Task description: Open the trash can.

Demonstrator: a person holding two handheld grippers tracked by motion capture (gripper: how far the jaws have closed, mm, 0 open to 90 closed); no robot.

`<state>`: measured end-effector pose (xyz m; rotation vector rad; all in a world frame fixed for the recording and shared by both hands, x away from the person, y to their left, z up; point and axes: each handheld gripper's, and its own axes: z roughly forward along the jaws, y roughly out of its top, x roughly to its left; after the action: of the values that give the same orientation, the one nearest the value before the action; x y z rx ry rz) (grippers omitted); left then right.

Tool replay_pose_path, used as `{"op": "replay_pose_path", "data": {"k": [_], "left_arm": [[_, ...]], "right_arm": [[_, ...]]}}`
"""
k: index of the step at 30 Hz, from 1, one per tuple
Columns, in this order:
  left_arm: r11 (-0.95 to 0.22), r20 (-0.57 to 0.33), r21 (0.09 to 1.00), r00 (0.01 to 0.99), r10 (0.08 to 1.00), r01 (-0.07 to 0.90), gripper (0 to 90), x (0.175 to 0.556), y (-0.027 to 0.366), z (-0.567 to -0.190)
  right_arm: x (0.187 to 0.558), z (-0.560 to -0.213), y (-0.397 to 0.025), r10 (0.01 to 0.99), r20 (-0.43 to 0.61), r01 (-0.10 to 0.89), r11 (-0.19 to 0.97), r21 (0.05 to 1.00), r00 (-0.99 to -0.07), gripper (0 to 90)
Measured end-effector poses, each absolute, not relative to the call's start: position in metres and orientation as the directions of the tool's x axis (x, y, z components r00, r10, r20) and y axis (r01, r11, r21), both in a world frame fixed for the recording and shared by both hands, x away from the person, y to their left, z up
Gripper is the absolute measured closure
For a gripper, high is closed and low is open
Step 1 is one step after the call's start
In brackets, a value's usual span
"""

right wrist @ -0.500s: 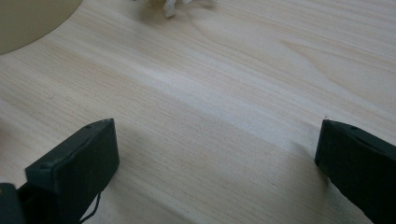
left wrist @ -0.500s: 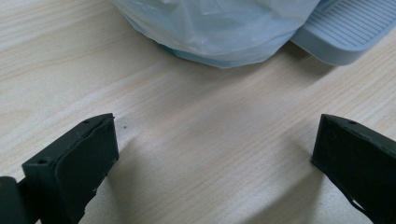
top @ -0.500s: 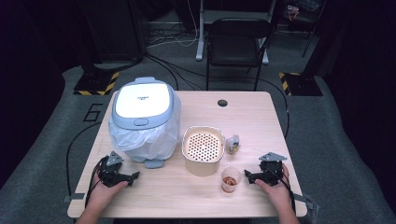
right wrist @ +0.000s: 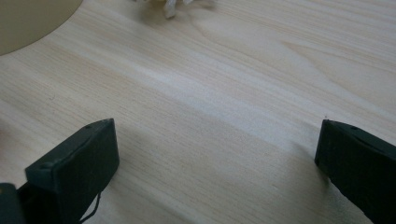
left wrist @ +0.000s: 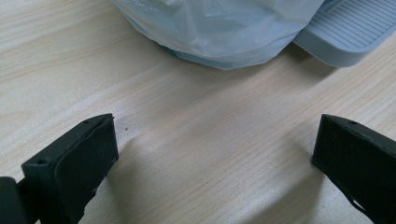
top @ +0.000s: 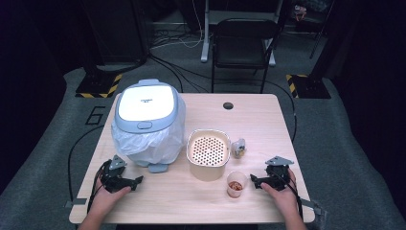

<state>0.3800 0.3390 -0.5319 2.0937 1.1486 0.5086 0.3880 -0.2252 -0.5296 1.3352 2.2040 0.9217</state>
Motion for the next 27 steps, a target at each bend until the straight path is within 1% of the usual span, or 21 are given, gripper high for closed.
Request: {"op": "replay_pose_path", "data": {"k": [8,9,12,14,16,17,19,20,21,22,23,24,27], "left_arm": [[-0.385,0.012,0.713,0.539,0.842,0.586,0.5,0.380,0.341,-0.530],[-0.387,0.019,0.721,0.542,0.840,0.574,1.6,0.380,0.341,-0.531],[-0.375,0.014,0.739,0.543,0.839,0.560,15.3,0.378,0.343,-0.529],[-0.357,0.011,0.750,0.529,0.848,0.556,18.2,0.377,0.343,-0.530],[-0.350,0.010,0.756,0.525,0.851,0.553,23.7,0.376,0.343,-0.529],[-0.340,0.005,0.762,0.519,0.855,0.552,27.6,0.376,0.343,-0.529],[-0.354,0.010,0.740,0.516,0.857,0.572,37.3,0.374,0.343,-0.525],[-0.354,0.028,0.742,0.501,0.865,0.570,39.0,0.373,0.342,-0.525],[-0.373,0.046,0.727,0.501,0.864,0.577,39.0,0.372,0.341,-0.522],[-0.370,0.057,0.734,0.491,0.870,0.570,39.1,0.371,0.340,-0.520],[-0.372,0.049,0.725,0.496,0.867,0.579,39.1,0.370,0.340,-0.517],[-0.366,0.055,0.736,0.488,0.871,0.570,39.4,0.369,0.340,-0.516],[-0.329,0.033,0.754,0.468,0.883,0.569,40.7,0.365,0.339,-0.510]], "right_arm": [[0.388,-0.530,-0.225,0.887,-0.002,0.621,0.325,0.713,-0.462,0.0],[0.388,-0.530,-0.225,0.887,-0.002,0.621,0.326,0.713,-0.463,0.0],[0.388,-0.530,-0.225,0.887,-0.002,0.621,0.325,0.713,-0.463,0.0],[0.388,-0.530,-0.225,0.887,-0.002,0.621,0.326,0.713,-0.463,0.0],[0.388,-0.530,-0.225,0.887,-0.002,0.621,0.326,0.713,-0.463,0.0],[0.388,-0.530,-0.225,0.887,0.001,0.622,0.324,0.713,-0.463,0.0],[0.388,-0.530,-0.225,0.887,-0.002,0.621,0.325,0.713,-0.463,0.0],[0.388,-0.530,-0.225,0.887,-0.002,0.621,0.325,0.713,-0.462,0.0],[0.388,-0.530,-0.225,0.887,-0.002,0.621,0.325,0.713,-0.463,0.0],[0.388,-0.530,-0.225,0.887,-0.002,0.621,0.326,0.713,-0.463,0.0],[0.388,-0.530,-0.225,0.887,-0.002,0.621,0.326,0.713,-0.463,0.0],[0.388,-0.530,-0.225,0.887,-0.002,0.621,0.326,0.713,-0.463,0.0],[0.388,-0.530,-0.225,0.887,-0.002,0.621,0.326,0.713,-0.463,0.0]]}}
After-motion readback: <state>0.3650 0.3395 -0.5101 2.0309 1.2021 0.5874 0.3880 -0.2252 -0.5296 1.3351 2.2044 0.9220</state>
